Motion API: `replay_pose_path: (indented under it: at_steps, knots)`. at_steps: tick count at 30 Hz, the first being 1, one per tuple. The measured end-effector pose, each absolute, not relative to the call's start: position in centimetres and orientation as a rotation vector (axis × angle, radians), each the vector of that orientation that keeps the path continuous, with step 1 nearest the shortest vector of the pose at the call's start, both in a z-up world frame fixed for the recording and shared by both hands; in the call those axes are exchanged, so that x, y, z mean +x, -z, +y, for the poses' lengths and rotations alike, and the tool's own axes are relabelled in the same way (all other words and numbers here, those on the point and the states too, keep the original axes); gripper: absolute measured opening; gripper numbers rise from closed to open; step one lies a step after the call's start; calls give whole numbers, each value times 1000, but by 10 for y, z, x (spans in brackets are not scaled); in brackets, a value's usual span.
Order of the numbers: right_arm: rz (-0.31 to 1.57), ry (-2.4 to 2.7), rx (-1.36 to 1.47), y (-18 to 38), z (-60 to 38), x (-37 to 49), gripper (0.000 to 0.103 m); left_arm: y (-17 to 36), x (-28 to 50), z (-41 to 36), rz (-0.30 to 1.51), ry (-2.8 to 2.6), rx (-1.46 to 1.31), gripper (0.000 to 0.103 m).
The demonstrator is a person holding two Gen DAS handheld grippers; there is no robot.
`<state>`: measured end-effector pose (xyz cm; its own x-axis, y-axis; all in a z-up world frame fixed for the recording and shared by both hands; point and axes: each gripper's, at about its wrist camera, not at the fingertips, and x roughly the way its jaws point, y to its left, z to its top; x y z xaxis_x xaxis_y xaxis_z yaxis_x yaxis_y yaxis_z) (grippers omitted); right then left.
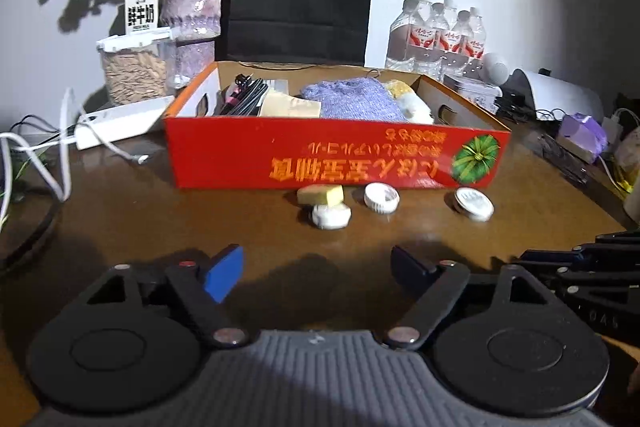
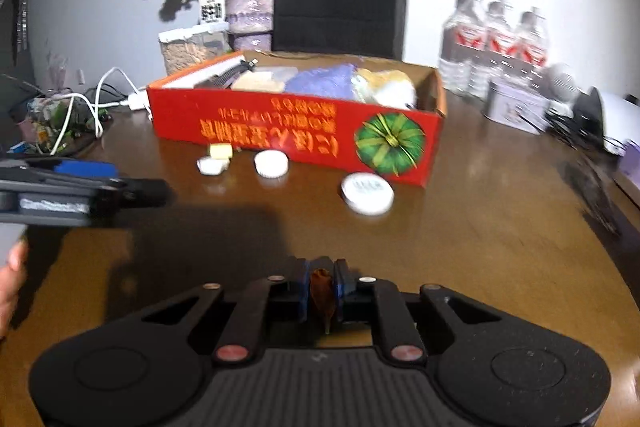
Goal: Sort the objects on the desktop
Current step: 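Grasp a small white cap with the left tool while the right tool grasps a small red-brown item, then carry the white cap and red-brown item toward the cardboard box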
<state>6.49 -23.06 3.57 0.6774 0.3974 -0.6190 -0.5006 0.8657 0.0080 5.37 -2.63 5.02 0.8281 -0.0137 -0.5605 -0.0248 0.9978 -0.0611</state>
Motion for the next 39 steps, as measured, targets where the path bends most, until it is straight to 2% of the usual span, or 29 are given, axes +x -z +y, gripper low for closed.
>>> replay_pose_path:
  at_steps: [6, 7, 8, 11, 16, 23, 39]
  knots:
    - [650, -544, -187, -40, -217, 105, 12, -44, 102, -31, 635, -7, -59, 65]
    - [649, -548, -186, -40, -217, 110, 12, -42, 108, -32, 650, -5, -62, 59]
    - [649, -548, -187, -41, -216, 113, 12, -40, 111, -32, 670, 0, -64, 47]
    - [651, -555, -182, -40, -214, 118, 12, -37, 112, -37, 671, -8, -21, 27]
    - [655, -562, -193, -39, -212, 114, 12, -40, 102, -33, 694, -2, -65, 27]
    - [631, -566, -183, -50, -217, 81, 12, -50, 37, -37, 715, 58, -67, 27]
    - [488, -502, -133, -97, -255, -21, 12, -106, -58, -40, 535, 86, -31, 27]
